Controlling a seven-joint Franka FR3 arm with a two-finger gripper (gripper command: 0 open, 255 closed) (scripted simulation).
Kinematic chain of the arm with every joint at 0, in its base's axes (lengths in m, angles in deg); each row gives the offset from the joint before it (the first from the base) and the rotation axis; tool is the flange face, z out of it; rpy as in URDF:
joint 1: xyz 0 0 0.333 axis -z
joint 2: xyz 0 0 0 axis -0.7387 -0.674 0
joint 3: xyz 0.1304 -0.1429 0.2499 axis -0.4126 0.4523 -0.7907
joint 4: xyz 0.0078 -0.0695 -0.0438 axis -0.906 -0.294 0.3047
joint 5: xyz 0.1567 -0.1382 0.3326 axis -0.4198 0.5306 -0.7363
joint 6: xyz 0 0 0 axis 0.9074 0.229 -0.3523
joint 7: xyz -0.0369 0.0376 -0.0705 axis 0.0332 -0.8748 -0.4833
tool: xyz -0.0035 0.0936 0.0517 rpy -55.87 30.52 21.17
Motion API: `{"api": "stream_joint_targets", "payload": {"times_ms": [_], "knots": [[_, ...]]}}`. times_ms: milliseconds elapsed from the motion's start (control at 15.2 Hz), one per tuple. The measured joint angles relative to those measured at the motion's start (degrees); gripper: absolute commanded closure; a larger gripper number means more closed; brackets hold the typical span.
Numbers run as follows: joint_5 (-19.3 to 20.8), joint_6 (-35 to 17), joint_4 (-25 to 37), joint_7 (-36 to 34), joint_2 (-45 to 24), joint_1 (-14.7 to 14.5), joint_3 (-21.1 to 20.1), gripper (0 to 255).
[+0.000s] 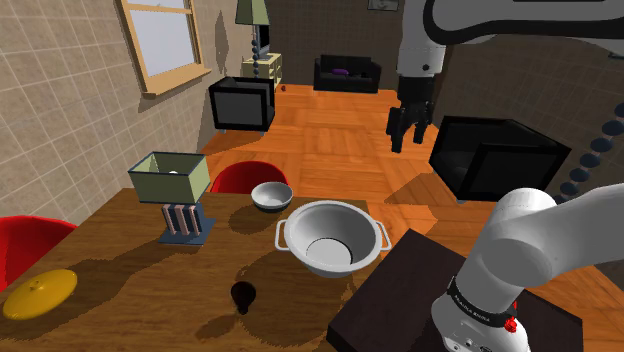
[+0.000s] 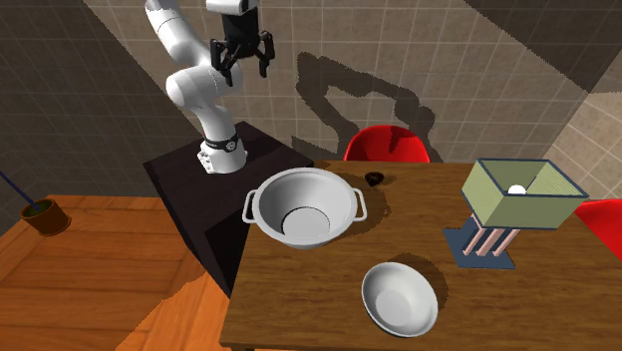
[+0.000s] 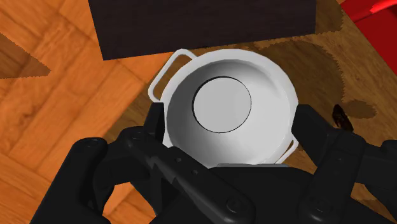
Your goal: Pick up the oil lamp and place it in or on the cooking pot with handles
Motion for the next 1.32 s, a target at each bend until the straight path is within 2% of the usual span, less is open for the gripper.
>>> {"api": "stream_joint_targets", "payload": {"times_ms": [198,726,1056,1320], "knots": [[-0.49,-2.04,-1.42,-1.17,-0.39,-0.47,-1.39,0],[-3.7,-14.28,-6.52,-9.9,-6.01,-3.86,-11.4,0],[-4.11,-22.87,-7.92,-15.61,-12.59,-5.23,-17.65,0],[-2.88,-28.84,-5.97,-21.45,-20.37,-5.58,-23.19,0]]}}
